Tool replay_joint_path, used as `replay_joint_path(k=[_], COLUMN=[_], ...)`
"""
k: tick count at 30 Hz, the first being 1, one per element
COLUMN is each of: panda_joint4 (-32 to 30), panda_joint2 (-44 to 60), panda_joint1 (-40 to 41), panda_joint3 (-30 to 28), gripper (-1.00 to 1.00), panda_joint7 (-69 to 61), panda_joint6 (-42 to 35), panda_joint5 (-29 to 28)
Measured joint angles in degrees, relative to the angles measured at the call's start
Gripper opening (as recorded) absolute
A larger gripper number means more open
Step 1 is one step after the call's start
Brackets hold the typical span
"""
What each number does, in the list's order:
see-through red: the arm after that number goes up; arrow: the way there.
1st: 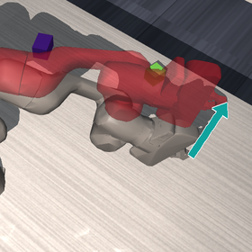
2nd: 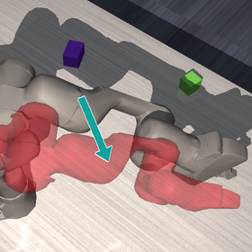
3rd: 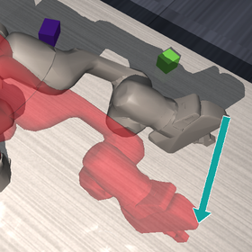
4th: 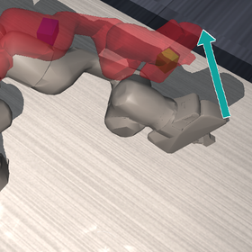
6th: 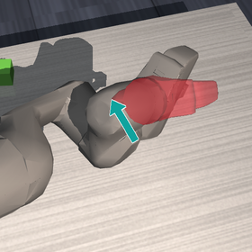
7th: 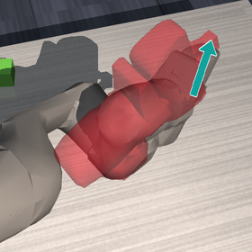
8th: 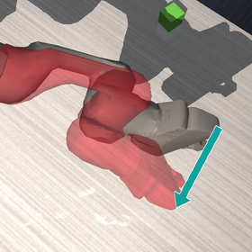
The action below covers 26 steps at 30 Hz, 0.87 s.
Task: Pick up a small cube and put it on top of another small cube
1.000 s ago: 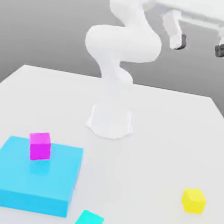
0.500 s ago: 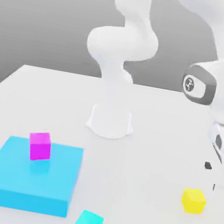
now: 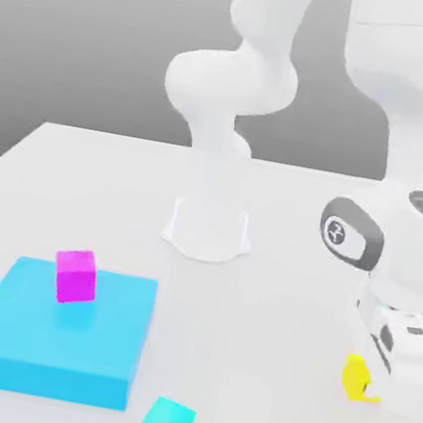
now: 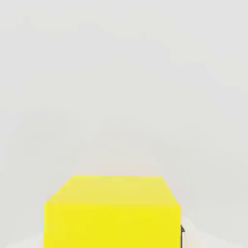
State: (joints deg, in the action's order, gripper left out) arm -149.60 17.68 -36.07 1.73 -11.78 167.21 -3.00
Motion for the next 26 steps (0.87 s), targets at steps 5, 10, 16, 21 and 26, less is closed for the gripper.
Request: replay_joint_path(k=[5,10,16,21,26], panda_joint4=[0.33,10.07,22.51,28.24,28.49], panda_joint2=[-7.34,-4.00,0.92,8.14,9.93], panda_joint1=[1.03,3.49,6.89,8.71,8.88], panda_joint3=[0.38,-2.10,-5.05,-5.86,-5.71], gripper=[-1.00,-1.00,-1.00,-1.00,1.00], panda_joint7=[-0.83,0.40,1.72,1.73,1.61], panda_joint6=[-7.70,-14.08,-21.66,-20.25,-18.71], panda_joint5=[1.76,3.03,4.89,6.44,6.65])
